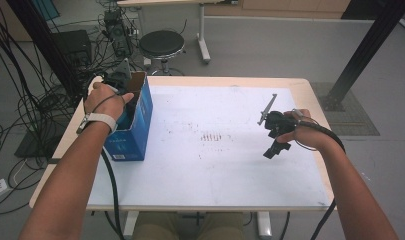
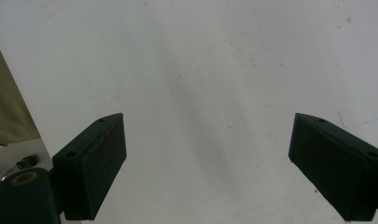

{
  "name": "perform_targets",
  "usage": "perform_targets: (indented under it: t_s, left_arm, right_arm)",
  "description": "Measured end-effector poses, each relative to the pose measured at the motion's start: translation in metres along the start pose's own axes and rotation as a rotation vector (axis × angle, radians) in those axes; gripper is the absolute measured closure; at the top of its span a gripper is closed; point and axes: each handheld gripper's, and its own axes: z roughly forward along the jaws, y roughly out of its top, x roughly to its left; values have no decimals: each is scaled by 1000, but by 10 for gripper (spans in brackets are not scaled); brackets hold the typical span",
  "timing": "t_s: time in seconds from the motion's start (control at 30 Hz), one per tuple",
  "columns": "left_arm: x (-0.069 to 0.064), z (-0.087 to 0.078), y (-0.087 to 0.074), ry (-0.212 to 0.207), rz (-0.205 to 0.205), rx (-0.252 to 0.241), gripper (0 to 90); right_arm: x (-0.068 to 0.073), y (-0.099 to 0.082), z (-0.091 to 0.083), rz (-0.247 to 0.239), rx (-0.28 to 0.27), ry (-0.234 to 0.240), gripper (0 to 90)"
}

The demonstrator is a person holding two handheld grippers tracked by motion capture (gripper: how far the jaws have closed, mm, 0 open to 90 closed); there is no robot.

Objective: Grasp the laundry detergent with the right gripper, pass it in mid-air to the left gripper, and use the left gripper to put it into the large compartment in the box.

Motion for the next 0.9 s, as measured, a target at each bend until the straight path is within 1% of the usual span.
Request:
perform_targets:
  t_s: [0.23, 0.4, 0.43, 0.9]
  left_arm:
    - [-1, 0, 0, 3, 2, -5, 369]
    - [-1, 0, -1, 3, 0, -5, 369]
    - [-1, 0, -1, 3, 2, -6, 369]
    - [-1, -1, -2, 3, 4, -2, 370]
  right_arm:
    - [0, 2, -1, -6, 2, -2, 114]
    - [0, 1, -2, 0, 0, -4, 114]
    - [0, 1, -2, -5, 0, -4, 114]
    - [0, -1, -2, -2, -5, -5, 114]
